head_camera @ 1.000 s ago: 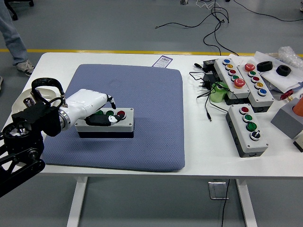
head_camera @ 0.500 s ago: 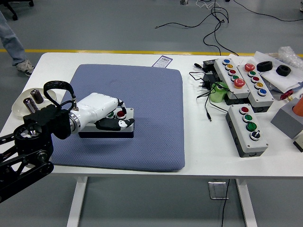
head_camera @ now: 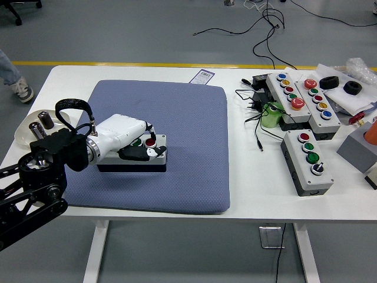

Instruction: Pick up the button,place it on the desk,press the button,press the button

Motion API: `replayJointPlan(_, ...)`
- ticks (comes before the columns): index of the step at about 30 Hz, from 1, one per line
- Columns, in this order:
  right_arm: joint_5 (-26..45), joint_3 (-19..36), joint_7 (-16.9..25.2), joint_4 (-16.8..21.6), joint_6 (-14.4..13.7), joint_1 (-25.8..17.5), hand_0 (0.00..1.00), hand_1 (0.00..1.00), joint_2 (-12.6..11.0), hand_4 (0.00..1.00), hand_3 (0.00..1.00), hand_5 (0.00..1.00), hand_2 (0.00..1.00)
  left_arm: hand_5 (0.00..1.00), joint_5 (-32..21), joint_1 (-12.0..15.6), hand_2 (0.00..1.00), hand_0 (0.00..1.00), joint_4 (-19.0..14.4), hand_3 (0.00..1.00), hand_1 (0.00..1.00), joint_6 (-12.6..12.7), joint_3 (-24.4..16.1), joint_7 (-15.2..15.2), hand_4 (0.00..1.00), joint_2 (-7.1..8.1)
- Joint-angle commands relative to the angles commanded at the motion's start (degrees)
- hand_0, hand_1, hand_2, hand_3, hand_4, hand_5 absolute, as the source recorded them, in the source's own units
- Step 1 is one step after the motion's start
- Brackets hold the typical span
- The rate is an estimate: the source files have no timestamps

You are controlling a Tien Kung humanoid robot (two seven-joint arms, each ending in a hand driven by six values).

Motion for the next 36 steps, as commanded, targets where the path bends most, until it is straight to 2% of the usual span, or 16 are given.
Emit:
replayJointPlan(12, 0.09, -0.15, -0.07, 0.00, 0.00, 0.10, 0.529, 0.655, 0.00, 0.304, 0.624, 0.151, 0.706, 0.998, 0.40, 0.27, 0.002, 0.002, 2.44, 0.693, 0.002, -0.40, 1.10, 0.04, 0.697, -0.19)
replayJointPlan(21, 0.06, -0.15, -0.07, 0.00, 0.01, 0.05, 0.529, 0.655, 0.00, 0.304, 0.625, 0.151, 0.706, 0.998, 0.09, 0.52, 0.002, 0.002, 2.71, 0.693, 0.002, -2.24, 1.92, 0.31, 0.698, -0.16)
replayJointPlan(25, -0.01, -0.12, -0.12, 0.00, 0.00, 0.01, 0.529, 0.654, 0.00, 0.304, 0.625, 0.150, 0.706, 0.998, 0.09, 0.71, 0.002, 0.002, 3.01, 0.693, 0.002, -2.12, 2.02, 0.27, 0.698, -0.19)
replayJointPlan(31, -0.06, -0.27, -0.18, 0.00, 0.05, -0.09, 0.529, 0.654, 0.00, 0.304, 0.624, 0.150, 0.706, 0.998, 0.52, 1.22, 0.002, 0.002, 2.65, 0.700, 0.002, 0.86, 0.34, -0.50, 0.698, -0.43)
replayJointPlan(33, -0.01, -0.27, -0.20, 0.00, 0.02, -0.09, 0.529, 0.654, 0.00, 0.304, 0.624, 0.150, 0.706, 0.998, 0.65, 1.46, 0.002, 0.002, 2.40, 0.700, 0.002, 3.03, -0.29, -0.85, 0.698, -0.49)
replayJointPlan(36, -0.02, -0.23, -0.20, 0.00, 0.00, -0.14, 0.529, 0.654, 0.00, 0.304, 0.624, 0.150, 0.706, 0.998, 0.85, 1.96, 0.002, 0.002, 1.42, 0.700, 0.002, 8.79, -2.22, -1.80, 0.698, -0.49)
